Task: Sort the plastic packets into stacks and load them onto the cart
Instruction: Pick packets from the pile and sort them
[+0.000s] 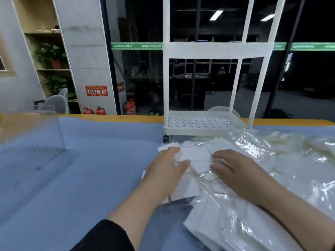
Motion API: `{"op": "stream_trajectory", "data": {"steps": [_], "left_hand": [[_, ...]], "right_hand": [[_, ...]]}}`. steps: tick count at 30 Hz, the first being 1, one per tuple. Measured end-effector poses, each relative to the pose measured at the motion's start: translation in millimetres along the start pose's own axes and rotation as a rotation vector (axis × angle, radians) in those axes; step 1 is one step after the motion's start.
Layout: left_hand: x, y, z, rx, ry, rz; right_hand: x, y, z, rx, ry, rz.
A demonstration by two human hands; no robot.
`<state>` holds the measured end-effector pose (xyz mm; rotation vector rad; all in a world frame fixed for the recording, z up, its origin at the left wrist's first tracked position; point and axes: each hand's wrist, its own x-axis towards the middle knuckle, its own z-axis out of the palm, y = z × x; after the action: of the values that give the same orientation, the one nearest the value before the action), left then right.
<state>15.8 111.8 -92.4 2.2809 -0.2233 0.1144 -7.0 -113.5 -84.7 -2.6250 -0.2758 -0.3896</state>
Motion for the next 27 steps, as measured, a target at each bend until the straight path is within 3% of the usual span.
{"op": "stream_trajectory", "data": {"steps": [16, 23, 27], "left_hand": [[-10, 2, -3, -0.185, 0.056, 0.018], [-17, 11, -11, -0.258, 0.132, 0.119], [-19, 11, -8, -0.304, 0.062, 0.143]], "right_hand": [[-11, -10, -7, 0.17, 0.0, 0.078], [-7, -16, -8, 0.278, -0.063, 0.101], [-3, -10, -7, 0.348, -0.024, 0.132]]}}
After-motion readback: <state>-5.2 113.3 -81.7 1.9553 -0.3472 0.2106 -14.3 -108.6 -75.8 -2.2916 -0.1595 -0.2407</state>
